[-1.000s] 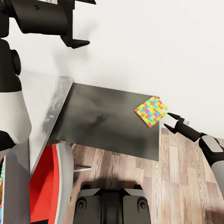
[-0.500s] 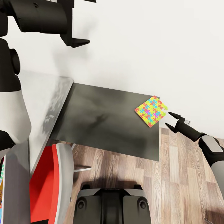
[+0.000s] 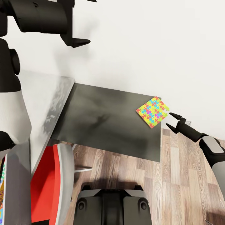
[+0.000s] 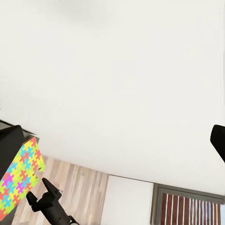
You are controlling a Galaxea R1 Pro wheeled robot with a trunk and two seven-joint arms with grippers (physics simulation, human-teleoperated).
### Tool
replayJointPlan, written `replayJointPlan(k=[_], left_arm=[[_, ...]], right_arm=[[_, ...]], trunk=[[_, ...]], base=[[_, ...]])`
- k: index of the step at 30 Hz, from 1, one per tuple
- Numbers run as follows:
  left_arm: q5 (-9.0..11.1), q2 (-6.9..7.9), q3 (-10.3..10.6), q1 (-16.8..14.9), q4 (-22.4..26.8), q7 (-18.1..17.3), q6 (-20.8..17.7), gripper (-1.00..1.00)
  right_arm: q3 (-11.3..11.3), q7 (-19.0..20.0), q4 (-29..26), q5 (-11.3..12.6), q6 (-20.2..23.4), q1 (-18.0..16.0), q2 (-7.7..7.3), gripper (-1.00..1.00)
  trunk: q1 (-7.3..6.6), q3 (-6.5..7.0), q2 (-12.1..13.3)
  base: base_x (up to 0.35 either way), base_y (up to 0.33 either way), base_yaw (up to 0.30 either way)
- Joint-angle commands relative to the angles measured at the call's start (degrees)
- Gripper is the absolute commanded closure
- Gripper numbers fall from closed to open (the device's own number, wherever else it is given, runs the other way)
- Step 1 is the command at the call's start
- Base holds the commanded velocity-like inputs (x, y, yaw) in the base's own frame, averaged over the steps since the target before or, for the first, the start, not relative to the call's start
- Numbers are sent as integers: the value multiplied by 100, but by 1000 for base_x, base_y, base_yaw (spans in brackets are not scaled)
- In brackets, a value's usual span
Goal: Put all the toys in the child's room - the three board games (two on the bed and one on the table), the two jigsaw puzzles on the table, and the tennis ball on the table - inside the toy box on the table in the child's room.
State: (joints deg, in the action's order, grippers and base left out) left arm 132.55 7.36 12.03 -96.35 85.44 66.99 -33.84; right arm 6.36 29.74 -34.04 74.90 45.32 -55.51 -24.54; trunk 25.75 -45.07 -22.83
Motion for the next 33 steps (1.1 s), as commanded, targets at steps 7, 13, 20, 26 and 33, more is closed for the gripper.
replayJointPlan(k=[7, 13, 20, 26, 33], left_arm=[[20, 2, 5, -5, -2, 26, -35, -100], [19, 2, 7, -6, -1, 26, -35, -100], [23, 2, 9, -7, -1, 25, -35, -100], [24, 2, 9, -7, -1, 25, -35, -100], [25, -1, 10, -6, -1, 25, -35, -100]], right_arm=[[16, 6, 3, -1, 35, -3, 6, -100], [15, 6, 3, -2, 36, -3, 8, -100], [12, 6, 3, -2, 36, -6, 10, -100], [9, 6, 3, -2, 37, -8, 10, -100], [3, 6, -1, 4, 38, -11, 22, -100]], trunk=[[3, -7, -9], [3, -7, -9], [3, -7, -9], [3, -7, -9], [3, -3, -9]], base=[[0, 0, 118], [0, 0, 55], [0, 0, 23], [0, 0, 10], [0, 0, 49]])
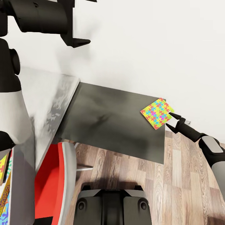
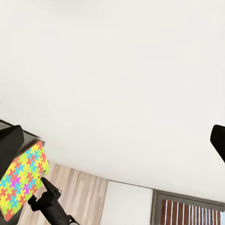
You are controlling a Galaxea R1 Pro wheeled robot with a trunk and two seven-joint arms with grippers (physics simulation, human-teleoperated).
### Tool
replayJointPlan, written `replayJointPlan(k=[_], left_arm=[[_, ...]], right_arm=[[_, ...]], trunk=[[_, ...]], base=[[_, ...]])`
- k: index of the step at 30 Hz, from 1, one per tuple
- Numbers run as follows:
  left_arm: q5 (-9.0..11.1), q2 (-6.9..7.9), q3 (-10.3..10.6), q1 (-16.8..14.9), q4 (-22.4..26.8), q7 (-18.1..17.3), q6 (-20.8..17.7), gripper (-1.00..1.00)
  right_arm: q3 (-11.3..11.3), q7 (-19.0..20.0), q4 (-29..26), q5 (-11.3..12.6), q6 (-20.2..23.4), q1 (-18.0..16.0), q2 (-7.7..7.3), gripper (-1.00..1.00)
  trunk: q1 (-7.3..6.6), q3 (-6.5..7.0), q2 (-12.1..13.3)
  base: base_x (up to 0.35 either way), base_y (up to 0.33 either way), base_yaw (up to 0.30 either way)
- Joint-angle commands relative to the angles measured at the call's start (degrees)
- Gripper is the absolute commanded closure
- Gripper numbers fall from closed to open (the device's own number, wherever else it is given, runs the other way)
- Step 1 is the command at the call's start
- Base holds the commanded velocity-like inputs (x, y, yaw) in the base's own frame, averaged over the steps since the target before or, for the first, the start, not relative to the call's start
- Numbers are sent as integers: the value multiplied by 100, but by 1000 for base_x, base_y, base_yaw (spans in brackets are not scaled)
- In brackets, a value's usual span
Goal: Put all the toys in the child's room - the three board games (two on the bed and one on the table), the two jigsaw puzzles on the table, and the tennis ball on the table - inside the toy box on the table in the child's room.
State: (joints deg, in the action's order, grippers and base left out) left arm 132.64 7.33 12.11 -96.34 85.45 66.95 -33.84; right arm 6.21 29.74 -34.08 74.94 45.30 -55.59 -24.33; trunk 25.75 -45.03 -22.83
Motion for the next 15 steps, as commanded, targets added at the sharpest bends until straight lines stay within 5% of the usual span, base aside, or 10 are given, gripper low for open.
replayJointPlan(k=[1, 15], left_arm=[[16, 2, 2, -6, -2, 28, -35, -100], [23, 1, 2, -6, -2, 28, -35, -100]], right_arm=[[17, 6, 3, 1, 40, -3, 2, -100], [13, 2, -1, -4, 40, -5, 65, -100]], trunk=[[3, -5, -9], [3, 3, -9]], base=[[0, 0, 111], [0, 0, 52]])
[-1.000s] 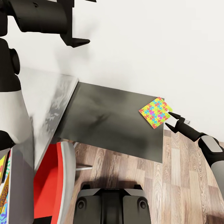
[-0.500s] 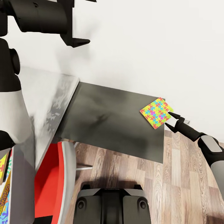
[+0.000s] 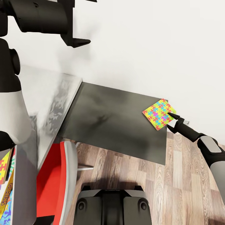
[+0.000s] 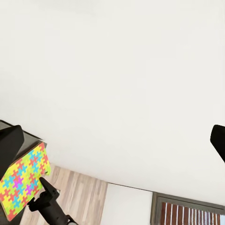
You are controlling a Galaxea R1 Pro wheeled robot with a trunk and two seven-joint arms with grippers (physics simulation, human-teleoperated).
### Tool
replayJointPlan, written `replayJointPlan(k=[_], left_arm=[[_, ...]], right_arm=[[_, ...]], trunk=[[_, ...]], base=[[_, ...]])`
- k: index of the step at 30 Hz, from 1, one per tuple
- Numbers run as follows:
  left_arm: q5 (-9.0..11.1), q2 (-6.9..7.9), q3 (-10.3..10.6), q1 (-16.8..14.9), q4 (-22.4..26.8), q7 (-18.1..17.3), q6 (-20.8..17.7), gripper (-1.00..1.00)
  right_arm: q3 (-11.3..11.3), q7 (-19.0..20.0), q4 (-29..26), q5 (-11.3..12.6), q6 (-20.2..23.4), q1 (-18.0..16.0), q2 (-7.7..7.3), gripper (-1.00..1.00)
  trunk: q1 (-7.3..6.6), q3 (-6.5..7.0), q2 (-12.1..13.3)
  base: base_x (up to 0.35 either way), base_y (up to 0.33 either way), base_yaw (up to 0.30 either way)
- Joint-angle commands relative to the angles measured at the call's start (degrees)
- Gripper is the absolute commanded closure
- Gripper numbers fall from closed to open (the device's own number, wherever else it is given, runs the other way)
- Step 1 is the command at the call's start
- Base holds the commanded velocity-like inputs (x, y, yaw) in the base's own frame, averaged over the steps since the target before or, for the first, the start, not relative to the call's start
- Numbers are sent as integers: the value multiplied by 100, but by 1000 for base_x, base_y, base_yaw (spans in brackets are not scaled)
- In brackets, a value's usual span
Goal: Put all the toys in the child's room - the three board games (two on the bed and one on the table), the two jigsaw puzzles on the table, and the tennis ball on the table - inside the toy box on the table in the child's room.
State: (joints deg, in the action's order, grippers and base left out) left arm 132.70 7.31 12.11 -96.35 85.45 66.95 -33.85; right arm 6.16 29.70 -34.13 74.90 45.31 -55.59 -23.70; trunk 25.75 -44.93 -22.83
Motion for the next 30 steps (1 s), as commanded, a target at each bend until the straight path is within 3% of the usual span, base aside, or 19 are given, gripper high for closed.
replayJointPlan(k=[1, 30], left_arm=[[17, 3, 1, -6, -2, 28, -34, -100], [19, -2, 18, -3, -2, 28, -34, -100]], right_arm=[[18, 6, 3, 0, 40, -4, 2, -100], [15, -16, -93, -1, 43, -2, 42, -100]], trunk=[[3, -6, -9], [3, -5, -9]], base=[[0, 0, 18], [0, 0, 4]])
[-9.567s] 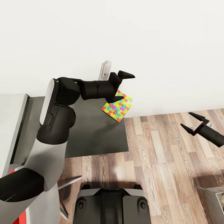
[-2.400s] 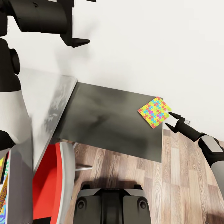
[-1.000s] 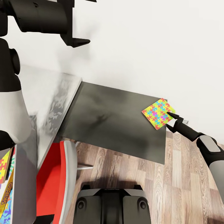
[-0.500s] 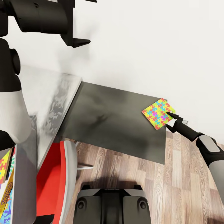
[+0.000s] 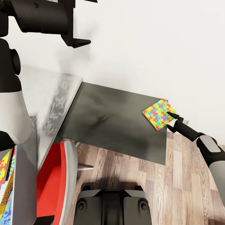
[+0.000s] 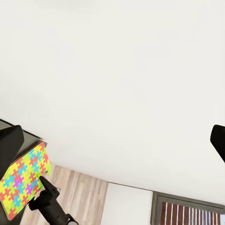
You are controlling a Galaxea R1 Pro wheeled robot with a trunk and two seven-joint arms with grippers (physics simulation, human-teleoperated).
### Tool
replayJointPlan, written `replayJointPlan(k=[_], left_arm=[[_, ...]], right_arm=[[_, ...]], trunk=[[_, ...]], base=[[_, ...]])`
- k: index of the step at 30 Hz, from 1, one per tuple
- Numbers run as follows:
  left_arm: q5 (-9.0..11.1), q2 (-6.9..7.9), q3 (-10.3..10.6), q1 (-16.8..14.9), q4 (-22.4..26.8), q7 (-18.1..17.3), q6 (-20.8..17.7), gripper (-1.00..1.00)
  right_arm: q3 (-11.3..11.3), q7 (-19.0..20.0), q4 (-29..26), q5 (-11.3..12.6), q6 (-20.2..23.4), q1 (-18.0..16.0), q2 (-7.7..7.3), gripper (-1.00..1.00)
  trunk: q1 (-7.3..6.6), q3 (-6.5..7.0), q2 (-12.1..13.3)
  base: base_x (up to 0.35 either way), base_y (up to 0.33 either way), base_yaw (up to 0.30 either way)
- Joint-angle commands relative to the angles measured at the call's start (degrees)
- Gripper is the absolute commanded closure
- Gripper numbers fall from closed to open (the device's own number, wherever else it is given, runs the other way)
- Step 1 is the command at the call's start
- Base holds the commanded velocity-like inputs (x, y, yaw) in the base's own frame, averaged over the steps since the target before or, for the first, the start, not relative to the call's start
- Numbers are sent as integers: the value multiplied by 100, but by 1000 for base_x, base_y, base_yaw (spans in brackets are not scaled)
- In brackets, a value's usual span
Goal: Put all the toys in the child's room - the three board games (two on the bed and one on the table), the two jigsaw puzzles on the table, and the tennis ball on the table - inside the toy box on the table in the child's room.
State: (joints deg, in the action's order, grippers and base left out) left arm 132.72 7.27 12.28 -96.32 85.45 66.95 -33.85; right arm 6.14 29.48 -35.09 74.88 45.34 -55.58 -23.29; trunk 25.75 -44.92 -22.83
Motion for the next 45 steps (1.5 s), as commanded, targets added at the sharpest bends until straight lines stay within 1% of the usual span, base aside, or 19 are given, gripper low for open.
replayJointPlan(k=[1, 22, 32, 42, 43, 45], left_arm=[[17, 2, 2, -5, -2, 28, -34, -100], [16, 2, 2, -6, -2, 28, -34, -100], [17, -4, 5, -5, -2, 28, -34, -100], [15, -6, 9, -6, -2, 28, -33, -100], [15, -6, 10, -5, -2, 28, -33, -100], [14, -6, 10, -3, -2, 28, -34, -100]], right_arm=[[16, 4, -25, 0, 41, -2, 3, -100], [3, -19, -195, 0, 45, 3, 14, -100], [2, -27, -206, -40, 45, 3, 95, -100], [1, -29, -208, -76, 45, 3, 127, -100], [1, -29, -208, -78, 45, 3, 128, 100], [1, -31, -208, -82, 44, 3, 130, 100]], trunk=[[3, -7, -9], [3, -7, -9], [3, -7, -9], [3, -7, -9], [3, -7, -9], [3, -7, -9]], base=[[0, 0, 0], [0, 0, 0], [0, 0, 0], [0, 0, 0], [0, 0, 0], [0, 0, 0]])
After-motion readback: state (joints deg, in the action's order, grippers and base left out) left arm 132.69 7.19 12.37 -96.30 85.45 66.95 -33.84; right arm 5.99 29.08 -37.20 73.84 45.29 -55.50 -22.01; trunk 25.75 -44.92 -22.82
